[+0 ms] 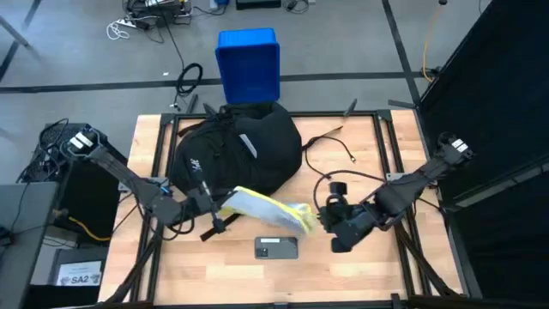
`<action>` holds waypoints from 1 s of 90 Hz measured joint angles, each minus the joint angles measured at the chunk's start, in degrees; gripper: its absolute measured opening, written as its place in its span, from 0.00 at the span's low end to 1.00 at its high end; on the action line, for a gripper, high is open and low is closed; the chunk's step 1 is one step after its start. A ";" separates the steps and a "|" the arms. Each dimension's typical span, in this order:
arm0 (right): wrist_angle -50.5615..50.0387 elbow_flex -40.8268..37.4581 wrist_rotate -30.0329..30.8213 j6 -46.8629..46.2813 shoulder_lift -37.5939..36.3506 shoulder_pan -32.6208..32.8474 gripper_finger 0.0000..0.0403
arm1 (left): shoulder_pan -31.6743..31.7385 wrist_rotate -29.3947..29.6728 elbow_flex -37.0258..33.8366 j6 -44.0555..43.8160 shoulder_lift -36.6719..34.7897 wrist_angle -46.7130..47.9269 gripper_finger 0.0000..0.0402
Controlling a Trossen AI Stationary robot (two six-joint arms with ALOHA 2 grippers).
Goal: Unpack backpack
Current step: Close the zip bag, then put the zip bag into the backpack
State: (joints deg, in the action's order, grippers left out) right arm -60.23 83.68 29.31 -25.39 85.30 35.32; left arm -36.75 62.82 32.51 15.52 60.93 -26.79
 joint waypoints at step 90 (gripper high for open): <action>-16.84 -3.98 0.43 -25.92 0.02 4.24 0.16 | -3.82 5.38 0.00 -11.75 -2.17 14.45 0.00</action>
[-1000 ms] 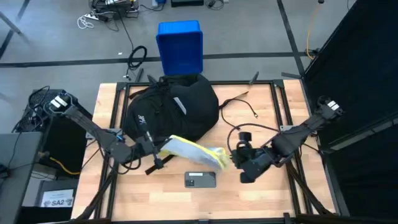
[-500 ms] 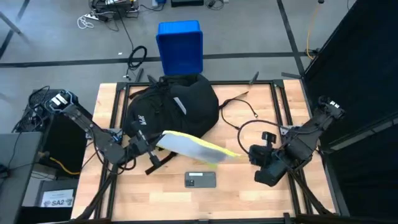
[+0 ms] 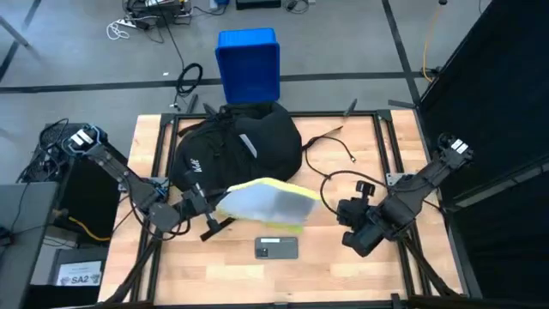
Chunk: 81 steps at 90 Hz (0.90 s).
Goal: Unpack backpack
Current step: Put the zip bag into the backpack
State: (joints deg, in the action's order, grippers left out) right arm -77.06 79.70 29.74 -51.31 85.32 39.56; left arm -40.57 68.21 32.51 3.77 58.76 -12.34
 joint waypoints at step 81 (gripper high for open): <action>54.21 0.00 2.72 43.60 18.76 -15.52 0.47 | 1.27 -23.45 -0.02 2.19 6.28 -10.82 0.00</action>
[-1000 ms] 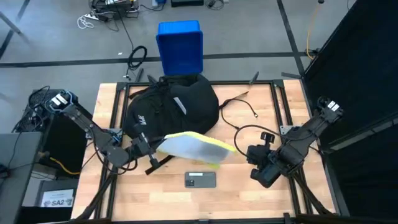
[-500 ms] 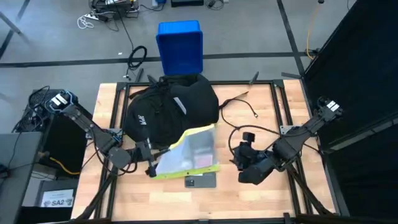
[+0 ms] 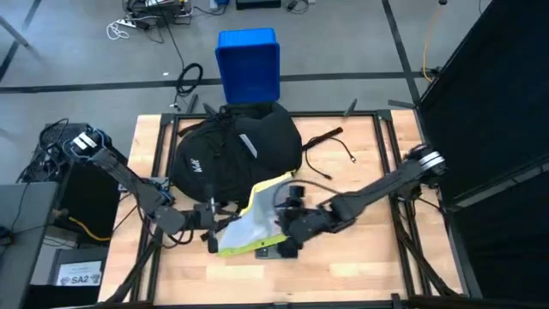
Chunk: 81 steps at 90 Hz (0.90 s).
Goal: Unpack backpack
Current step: Put the zip bag into the backpack
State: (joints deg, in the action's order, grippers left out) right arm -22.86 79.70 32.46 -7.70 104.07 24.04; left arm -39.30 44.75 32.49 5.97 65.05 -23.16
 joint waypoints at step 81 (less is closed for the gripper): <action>-49.30 -0.20 -5.50 -36.87 10.79 5.55 0.23 | 0.52 7.87 0.07 6.68 0.84 -0.90 0.48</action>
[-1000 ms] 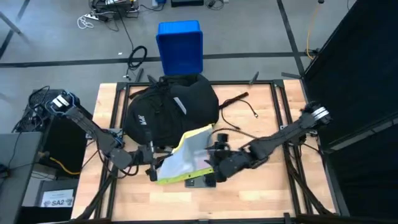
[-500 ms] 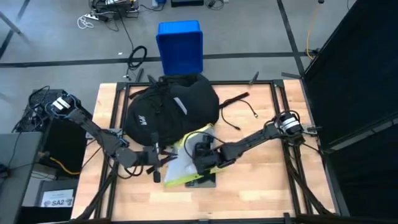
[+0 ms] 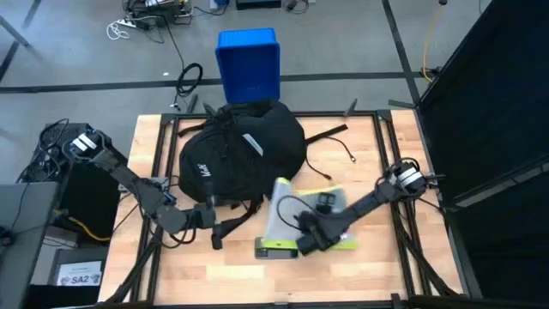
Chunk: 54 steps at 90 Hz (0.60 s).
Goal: Unpack backpack
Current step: Put the zip bag into the backpack
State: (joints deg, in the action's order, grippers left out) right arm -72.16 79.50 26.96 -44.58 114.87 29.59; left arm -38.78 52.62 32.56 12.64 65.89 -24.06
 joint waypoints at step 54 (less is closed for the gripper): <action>-9.33 0.11 17.49 -20.75 -8.12 8.95 0.18 | 0.58 6.15 3.96 -23.78 0.04 35.34 0.49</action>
State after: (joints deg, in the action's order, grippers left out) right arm -81.49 79.62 44.45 -65.32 106.75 38.53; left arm -38.19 58.77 36.52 -11.13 65.93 11.28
